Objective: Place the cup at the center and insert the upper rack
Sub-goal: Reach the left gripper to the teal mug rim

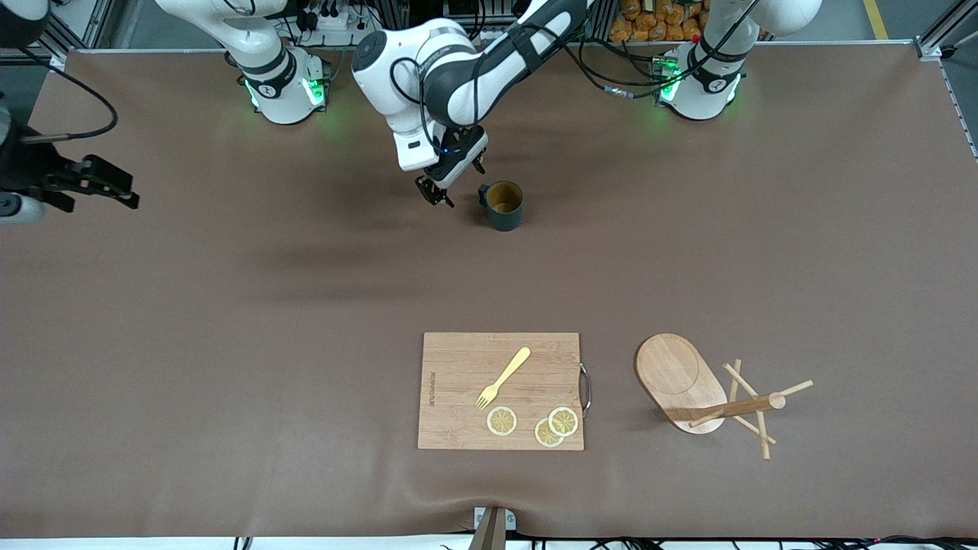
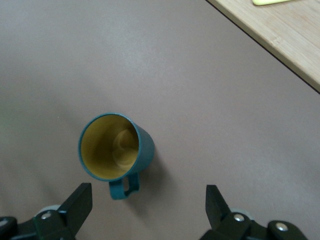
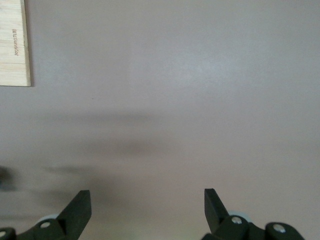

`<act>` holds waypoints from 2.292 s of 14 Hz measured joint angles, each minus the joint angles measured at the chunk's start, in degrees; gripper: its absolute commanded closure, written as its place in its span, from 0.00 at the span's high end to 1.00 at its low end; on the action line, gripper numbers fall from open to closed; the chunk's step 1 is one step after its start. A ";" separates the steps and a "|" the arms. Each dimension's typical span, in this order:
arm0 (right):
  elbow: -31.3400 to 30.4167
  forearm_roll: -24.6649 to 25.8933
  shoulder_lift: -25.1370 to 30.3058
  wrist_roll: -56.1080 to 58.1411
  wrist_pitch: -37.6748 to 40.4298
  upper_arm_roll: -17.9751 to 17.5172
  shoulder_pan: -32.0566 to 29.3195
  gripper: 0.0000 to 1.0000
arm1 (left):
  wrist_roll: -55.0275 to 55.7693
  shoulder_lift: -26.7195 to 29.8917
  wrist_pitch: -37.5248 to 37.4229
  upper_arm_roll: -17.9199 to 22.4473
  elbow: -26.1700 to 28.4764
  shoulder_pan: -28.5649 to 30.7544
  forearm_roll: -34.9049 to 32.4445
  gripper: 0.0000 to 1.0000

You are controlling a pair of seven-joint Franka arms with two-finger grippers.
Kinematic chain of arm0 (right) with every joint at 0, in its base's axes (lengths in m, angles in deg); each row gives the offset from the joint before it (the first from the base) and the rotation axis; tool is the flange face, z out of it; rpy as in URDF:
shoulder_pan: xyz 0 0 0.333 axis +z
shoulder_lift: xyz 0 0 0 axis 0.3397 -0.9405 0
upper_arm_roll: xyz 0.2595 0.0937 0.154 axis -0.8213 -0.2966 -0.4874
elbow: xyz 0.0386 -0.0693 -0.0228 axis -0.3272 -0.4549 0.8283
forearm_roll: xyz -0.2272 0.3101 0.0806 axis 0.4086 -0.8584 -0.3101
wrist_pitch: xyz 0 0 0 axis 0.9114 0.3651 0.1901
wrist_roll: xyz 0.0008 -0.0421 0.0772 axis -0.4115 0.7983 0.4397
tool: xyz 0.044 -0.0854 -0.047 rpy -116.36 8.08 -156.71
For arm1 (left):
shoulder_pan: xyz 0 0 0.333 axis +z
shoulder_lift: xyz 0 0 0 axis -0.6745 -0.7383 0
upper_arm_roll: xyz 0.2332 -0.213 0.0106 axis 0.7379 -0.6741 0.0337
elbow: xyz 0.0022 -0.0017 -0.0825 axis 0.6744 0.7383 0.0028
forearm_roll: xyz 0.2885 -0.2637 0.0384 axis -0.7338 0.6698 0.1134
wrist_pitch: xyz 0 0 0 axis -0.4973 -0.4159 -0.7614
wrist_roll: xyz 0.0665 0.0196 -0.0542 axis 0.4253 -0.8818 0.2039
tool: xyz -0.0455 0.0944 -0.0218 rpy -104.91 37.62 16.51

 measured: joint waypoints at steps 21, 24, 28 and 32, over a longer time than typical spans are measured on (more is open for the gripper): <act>3.21 -0.03 1.35 -3.58 8.89 -0.04 -0.36 1.00 | 18.36 -12.65 -0.83 10.89 -5.21 -12.84 -0.03 1.00; 3.21 -0.04 1.41 -3.58 9.08 -0.04 -0.36 1.00 | 18.36 -12.69 -3.25 11.00 -5.15 -12.83 -0.03 1.00; 3.21 -0.05 1.41 -3.58 9.27 -0.04 -0.36 1.00 | 18.35 -12.84 -5.30 10.95 -4.51 -12.88 -0.03 1.00; 3.21 -0.60 1.41 -3.58 9.38 -0.07 -0.36 1.00 | 17.29 -12.89 -8.18 10.36 -2.09 -13.90 -0.06 1.00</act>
